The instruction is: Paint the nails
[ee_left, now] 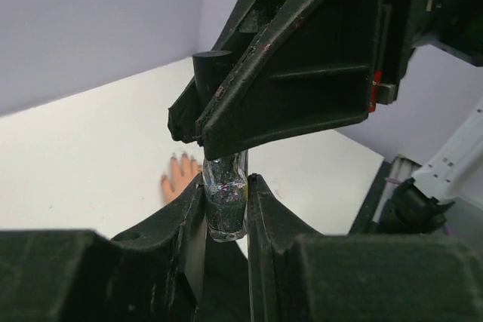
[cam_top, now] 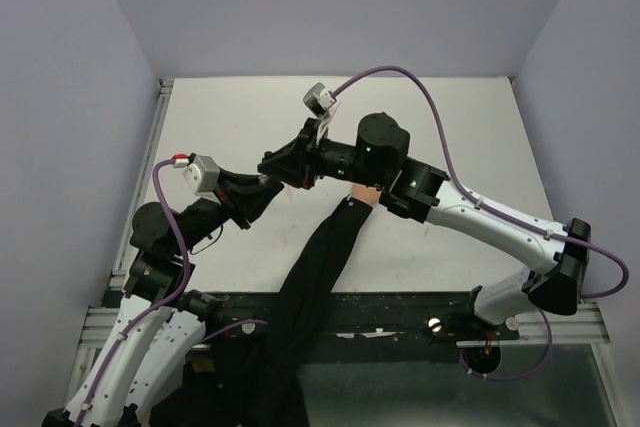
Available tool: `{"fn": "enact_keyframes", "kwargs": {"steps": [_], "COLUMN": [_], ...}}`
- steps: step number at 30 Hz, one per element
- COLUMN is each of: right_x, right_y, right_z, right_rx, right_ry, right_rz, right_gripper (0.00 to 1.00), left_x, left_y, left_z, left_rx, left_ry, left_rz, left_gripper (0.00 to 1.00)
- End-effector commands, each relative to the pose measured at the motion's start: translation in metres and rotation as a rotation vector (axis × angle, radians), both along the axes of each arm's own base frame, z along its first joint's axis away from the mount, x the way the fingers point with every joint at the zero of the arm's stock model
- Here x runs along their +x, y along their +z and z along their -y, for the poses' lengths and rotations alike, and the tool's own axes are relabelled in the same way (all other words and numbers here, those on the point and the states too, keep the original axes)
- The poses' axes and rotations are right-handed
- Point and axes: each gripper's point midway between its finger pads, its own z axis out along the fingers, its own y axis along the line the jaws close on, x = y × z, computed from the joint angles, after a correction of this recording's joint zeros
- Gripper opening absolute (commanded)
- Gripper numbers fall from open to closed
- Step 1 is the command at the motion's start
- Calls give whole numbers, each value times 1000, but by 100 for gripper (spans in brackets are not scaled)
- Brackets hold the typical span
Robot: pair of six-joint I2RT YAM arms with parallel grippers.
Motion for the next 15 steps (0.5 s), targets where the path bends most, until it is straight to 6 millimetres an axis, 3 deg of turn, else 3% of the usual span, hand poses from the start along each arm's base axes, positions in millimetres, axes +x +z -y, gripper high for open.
{"fn": "enact_keyframes", "kwargs": {"steps": [1,11,15], "right_x": [-61,-92,-94], "right_y": [30,37,43], "right_z": [11,35,41], "right_rx": [74,85,101], "right_ry": [294,454,448], "right_rz": [89,158,180], "right_gripper": [1,1,1], "left_x": [-32,-49,-49], "left_y": [0,5,5], "left_z": [19,25,25], "left_rx": [-17,-47,-46], "left_ry": [-226,-359,-360], "left_rz": [10,24,23], "left_gripper": [0,0,0]}}
